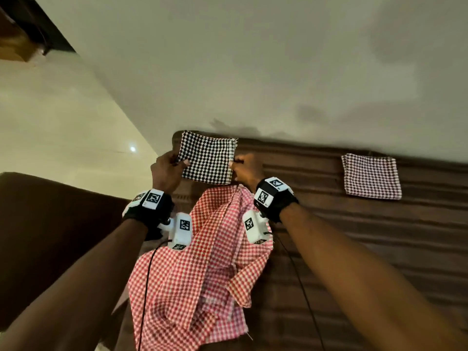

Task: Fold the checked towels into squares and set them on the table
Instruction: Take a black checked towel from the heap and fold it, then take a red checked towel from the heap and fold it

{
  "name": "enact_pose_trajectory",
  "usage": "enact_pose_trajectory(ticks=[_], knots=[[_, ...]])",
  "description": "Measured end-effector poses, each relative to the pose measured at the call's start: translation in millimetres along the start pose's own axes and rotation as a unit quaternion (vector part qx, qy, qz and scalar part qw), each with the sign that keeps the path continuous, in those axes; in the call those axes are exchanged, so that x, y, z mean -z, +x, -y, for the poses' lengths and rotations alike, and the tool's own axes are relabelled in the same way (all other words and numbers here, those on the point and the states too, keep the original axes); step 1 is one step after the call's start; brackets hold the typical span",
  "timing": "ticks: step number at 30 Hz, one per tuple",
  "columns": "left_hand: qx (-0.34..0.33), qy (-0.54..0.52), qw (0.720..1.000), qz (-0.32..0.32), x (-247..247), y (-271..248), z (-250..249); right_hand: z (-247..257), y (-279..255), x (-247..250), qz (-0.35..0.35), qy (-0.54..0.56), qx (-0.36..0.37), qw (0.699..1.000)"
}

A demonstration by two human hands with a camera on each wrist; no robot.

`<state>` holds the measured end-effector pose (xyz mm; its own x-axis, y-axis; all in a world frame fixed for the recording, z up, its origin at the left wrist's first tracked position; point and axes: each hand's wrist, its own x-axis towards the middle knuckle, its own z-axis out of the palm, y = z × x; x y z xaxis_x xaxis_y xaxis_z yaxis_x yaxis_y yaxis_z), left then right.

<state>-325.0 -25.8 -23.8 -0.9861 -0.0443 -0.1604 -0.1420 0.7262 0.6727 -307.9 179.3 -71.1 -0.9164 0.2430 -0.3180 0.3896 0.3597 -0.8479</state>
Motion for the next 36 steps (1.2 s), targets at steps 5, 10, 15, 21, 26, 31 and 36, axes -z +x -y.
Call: enact_pose_trajectory(ticks=[5,10,15,21,26,31,36], knots=[[0.028,-0.001,1.000,0.006,-19,36,29,-17,37,-32,-0.021,-0.017,-0.040,0.999],[0.098,0.026,0.995,-0.005,-28,47,51,-22,48,-39,-0.053,0.015,-0.073,0.996],[0.150,0.069,0.984,-0.063,-28,26,52,-13,29,-21,-0.068,-0.003,-0.047,0.997],[-0.015,0.072,0.997,0.009,-39,-53,28,-11,-25,1,0.029,-0.148,0.091,0.984],[-0.110,0.202,0.967,0.110,-55,-114,25,-10,-79,8,0.168,-0.247,0.165,0.940],[-0.215,0.364,0.902,0.089,-54,-159,18,-16,-123,2,0.201,-0.352,0.211,0.890],[-0.236,0.493,0.830,0.107,-51,-203,13,-26,-158,-7,0.173,-0.359,0.292,0.870]])
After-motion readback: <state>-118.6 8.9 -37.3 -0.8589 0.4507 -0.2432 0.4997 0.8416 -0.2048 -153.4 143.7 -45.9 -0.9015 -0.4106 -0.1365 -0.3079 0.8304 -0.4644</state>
